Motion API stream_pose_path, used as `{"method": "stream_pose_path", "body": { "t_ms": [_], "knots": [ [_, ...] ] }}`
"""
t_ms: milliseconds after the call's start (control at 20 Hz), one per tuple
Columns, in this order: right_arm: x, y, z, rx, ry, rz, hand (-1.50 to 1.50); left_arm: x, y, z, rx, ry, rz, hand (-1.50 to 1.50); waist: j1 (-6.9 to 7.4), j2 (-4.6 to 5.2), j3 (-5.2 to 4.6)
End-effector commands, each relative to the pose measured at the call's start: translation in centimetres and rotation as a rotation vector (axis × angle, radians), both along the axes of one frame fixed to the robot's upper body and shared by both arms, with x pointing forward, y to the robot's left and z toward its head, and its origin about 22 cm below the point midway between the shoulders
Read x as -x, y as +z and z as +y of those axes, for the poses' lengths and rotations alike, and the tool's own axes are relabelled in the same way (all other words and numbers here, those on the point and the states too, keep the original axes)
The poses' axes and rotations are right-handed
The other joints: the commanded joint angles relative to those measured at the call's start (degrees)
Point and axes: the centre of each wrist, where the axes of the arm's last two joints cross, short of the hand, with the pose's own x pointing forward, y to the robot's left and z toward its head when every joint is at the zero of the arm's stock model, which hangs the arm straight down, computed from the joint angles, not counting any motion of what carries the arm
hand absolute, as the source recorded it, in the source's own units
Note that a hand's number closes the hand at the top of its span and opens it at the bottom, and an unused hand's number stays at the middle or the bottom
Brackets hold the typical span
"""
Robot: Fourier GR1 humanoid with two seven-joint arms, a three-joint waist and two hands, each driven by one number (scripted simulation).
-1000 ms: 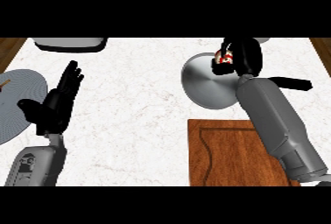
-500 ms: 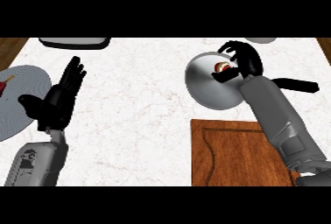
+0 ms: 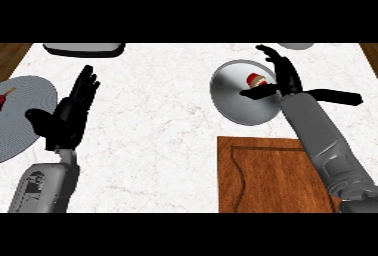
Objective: Pick the cupcake from the cutting board and place it in the pan
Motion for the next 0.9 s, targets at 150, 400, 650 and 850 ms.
{"method": "stream_pose_path", "body": {
  "t_ms": [150, 400, 650, 850],
  "knots": [
    [0.5, -0.6, -1.0, -0.3, -0.009, -0.152, -1.5, 0.1, 0.4, 2.3, -0.007, 0.047, 0.028, 0.0, -2.55, -1.18, -0.1],
    [3.0, -3.0, -6.4, -0.429, 0.111, -0.095, -1.5, -0.1, 0.1, 2.7, 0.011, 0.095, 0.024, 0.0, -4.29, -1.71, -0.17],
    [4.0, -0.6, -9.7, -0.447, 0.208, -0.112, -1.5, 1.2, 0.0, 3.9, 0.001, 0.116, 0.049, 0.0, -6.0, -2.67, -0.3],
    [7.5, -1.7, -11.3, -0.461, 0.222, -0.122, -1.5, 2.5, -1.8, 3.4, -0.015, 0.13, 0.063, 0.0, -6.92, -2.97, -0.38]
  ]
}}
